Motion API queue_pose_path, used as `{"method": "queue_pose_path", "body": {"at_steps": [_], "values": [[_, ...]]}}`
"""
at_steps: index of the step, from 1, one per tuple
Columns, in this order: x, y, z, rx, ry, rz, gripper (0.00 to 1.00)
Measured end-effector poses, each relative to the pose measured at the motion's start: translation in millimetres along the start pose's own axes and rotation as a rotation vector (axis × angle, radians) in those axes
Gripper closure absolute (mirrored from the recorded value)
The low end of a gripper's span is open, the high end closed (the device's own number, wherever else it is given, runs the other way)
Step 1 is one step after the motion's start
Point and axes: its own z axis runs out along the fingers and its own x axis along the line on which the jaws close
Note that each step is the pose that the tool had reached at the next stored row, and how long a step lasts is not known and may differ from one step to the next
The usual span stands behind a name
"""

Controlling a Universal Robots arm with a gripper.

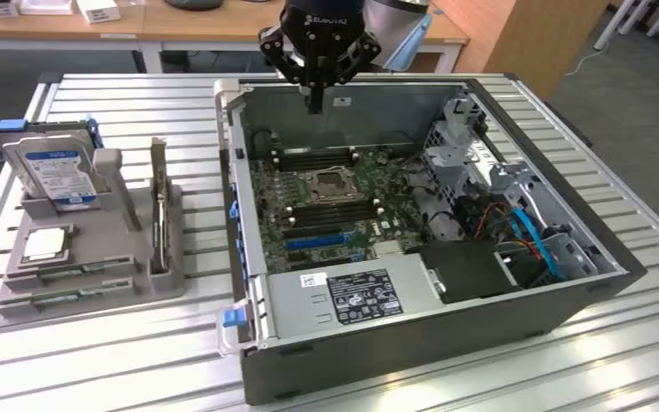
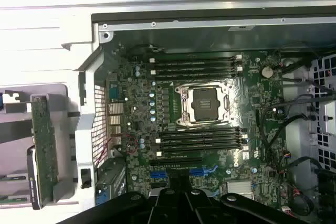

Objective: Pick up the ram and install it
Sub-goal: 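Reach for the ram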

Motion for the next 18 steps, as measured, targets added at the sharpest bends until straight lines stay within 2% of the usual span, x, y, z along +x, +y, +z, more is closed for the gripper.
{"method": "queue_pose_path", "body": {"at_steps": [15, 18], "values": [[0.1, 0.0, 0.0, -0.0001, -0.0005, 0.0, 0.89], [5.1, -0.4, -0.2, 0.0001, -0.0005, 0.0, 0.89]]}}
